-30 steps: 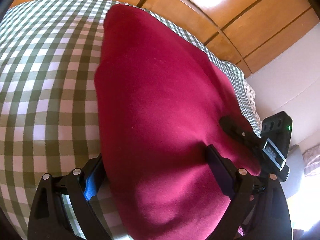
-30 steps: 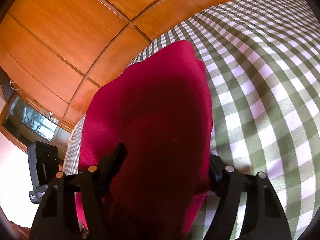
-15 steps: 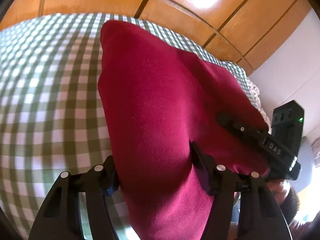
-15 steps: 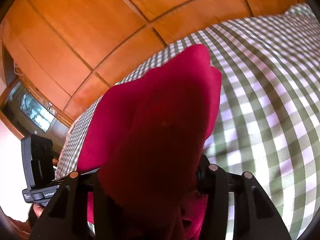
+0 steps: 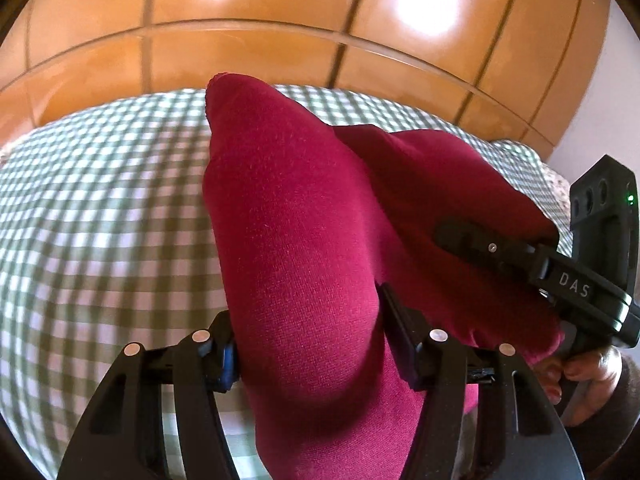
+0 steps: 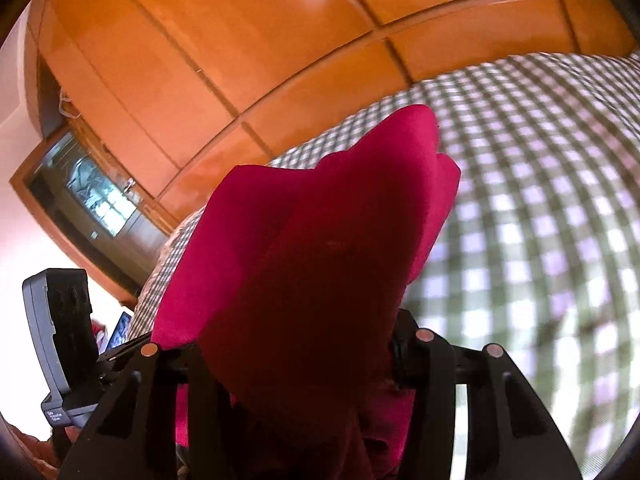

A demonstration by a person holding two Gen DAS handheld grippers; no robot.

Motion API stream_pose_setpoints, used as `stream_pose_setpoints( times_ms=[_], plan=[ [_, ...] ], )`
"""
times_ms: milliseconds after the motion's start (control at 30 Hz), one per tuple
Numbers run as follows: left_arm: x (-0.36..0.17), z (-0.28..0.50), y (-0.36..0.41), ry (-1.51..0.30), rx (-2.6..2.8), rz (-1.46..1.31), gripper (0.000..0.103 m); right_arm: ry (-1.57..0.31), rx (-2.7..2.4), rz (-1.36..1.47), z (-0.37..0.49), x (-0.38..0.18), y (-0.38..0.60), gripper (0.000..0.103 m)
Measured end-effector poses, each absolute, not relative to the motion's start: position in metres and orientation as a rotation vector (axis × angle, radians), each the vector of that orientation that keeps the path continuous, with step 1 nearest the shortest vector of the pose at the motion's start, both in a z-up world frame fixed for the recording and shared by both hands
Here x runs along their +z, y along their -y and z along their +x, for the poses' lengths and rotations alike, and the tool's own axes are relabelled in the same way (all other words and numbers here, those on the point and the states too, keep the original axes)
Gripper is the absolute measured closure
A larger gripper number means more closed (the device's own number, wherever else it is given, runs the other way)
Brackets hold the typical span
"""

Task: Fold small clothes
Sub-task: 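Grasp the folded sweater with the right tool and lift it, then set the folded sweater down on the bed and open the right tool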

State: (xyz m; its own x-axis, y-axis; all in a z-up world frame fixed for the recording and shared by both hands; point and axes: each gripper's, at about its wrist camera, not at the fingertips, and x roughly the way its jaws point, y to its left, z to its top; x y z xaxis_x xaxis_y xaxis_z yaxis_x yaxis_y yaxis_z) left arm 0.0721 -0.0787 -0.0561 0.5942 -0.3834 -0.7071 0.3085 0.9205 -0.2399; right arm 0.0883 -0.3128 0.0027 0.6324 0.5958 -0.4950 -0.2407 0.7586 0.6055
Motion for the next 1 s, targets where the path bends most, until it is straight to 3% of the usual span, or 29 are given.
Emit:
stream_pose_setpoints(
  times_ms=[567,1000],
  plan=[
    [-0.049,0.156,0.026,-0.634,-0.171,-0.094,0.045,-0.609,0.596,0.301,0.192,0.019,0.218,0.057],
    [-0.067,0.250,0.046,-0.573,-0.121,-0.019,0.043,-0.557,0.401,0.207,0.279,0.010,0.205,0.057]
  ],
)
